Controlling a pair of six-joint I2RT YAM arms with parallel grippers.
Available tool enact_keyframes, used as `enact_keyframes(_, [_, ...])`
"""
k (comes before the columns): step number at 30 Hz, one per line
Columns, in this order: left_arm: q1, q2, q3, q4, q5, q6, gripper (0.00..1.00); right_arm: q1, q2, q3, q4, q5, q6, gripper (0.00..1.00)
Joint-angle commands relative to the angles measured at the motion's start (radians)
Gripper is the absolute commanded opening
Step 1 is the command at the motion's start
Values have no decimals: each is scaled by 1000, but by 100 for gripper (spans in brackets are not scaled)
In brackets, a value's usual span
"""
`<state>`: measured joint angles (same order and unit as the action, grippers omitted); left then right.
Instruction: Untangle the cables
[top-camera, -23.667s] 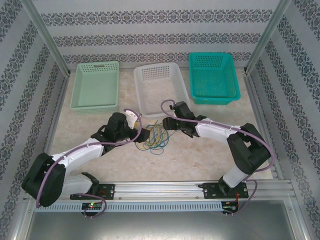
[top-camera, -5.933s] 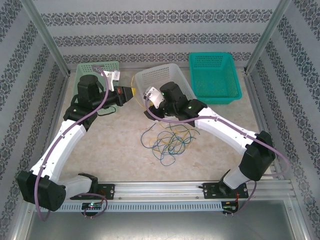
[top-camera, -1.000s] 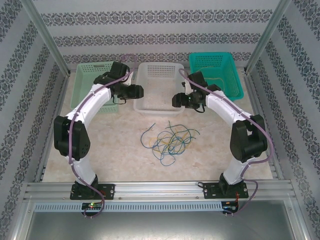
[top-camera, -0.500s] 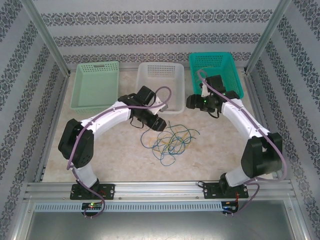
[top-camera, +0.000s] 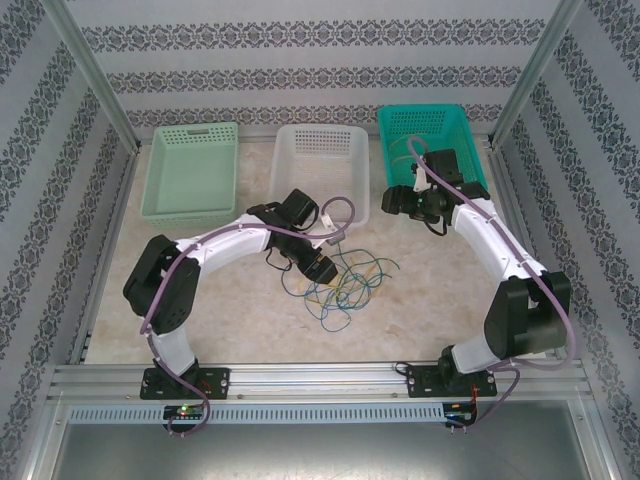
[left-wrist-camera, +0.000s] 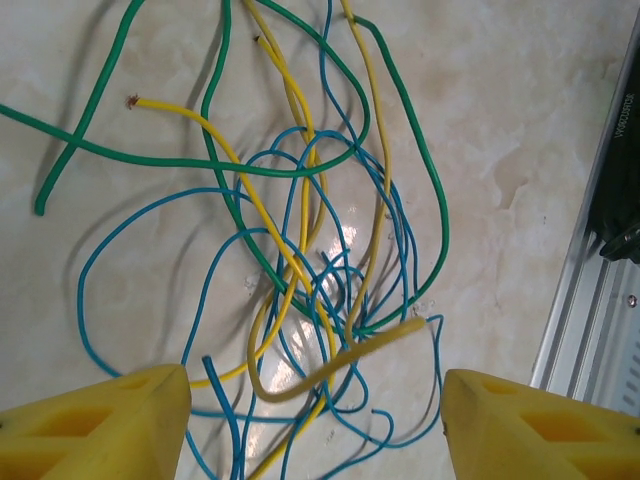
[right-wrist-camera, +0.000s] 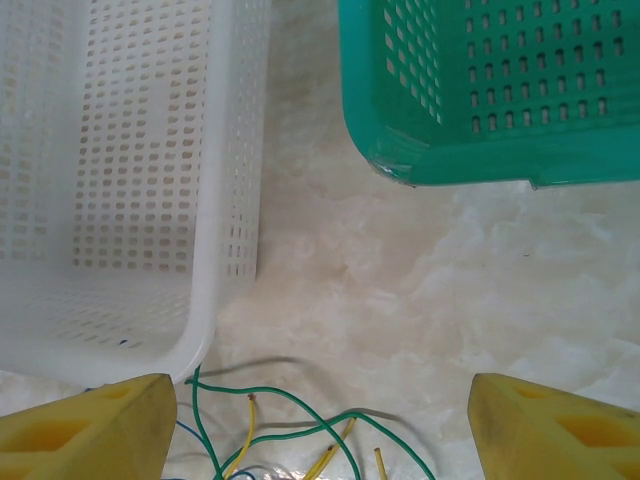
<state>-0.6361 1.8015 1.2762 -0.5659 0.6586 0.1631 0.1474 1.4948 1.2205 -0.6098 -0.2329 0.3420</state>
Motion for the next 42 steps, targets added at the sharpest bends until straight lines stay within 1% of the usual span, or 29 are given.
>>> enact_keyframes(1, [-10,41,30,41,27,35,64,-3,-17,-18,-12,-1,-3,77])
enact_keyframes(5, [-11,69,42,56,27,25,59,-3,-24,-17,-12,2,-5,78])
enact_keyframes(7, [-11,76,43,67,26,22,53,-3,-27,-14,-12,3,-4,78])
enact_keyframes(8, [-11,77,43,72,25,18,48,-3,-28,-15,-12,3,-4,78])
enact_keyframes(10, [-11,71,46,81,20,7,30,-3,-28,-13,-13,-1,-6,78])
enact_keyframes(12, [-11,48,45,94,13,-8,16,-2,-28,-15,-16,-4,-12,78])
enact_keyframes(13, [-11,31,46,100,-9,-20,10,4,-32,-17,-17,-6,-23,78])
enact_keyframes(16, [-10,-13,79,78,-101,-48,0,52,-75,-55,20,17,-67,78])
enact_keyframes(20, [-1,-43,159,19,-175,-60,0,98,-148,-139,111,-9,-68,80])
enact_keyframes(26, [11,-50,287,-67,-209,-80,0,103,-233,-223,180,-77,-68,80])
enact_keyframes(29, [15,-49,324,-75,-190,-105,0,110,-279,-259,215,-94,-83,82])
enact_keyframes(33, [19,-41,338,-66,-168,-141,0,141,-314,-303,248,-112,-94,81])
enact_keyframes(37, [21,-41,339,-52,-162,-174,0,227,-327,-335,251,-86,-81,79])
enact_keyframes(39, [22,-45,342,-48,-172,-188,0,254,-349,-364,245,-32,-52,75])
enact_keyframes(41, [23,-50,343,-44,-186,-199,0,264,-396,-419,245,42,-10,68])
enact_keyframes(42, [24,-50,344,-43,-188,-201,0,264,-422,-444,251,59,7,65])
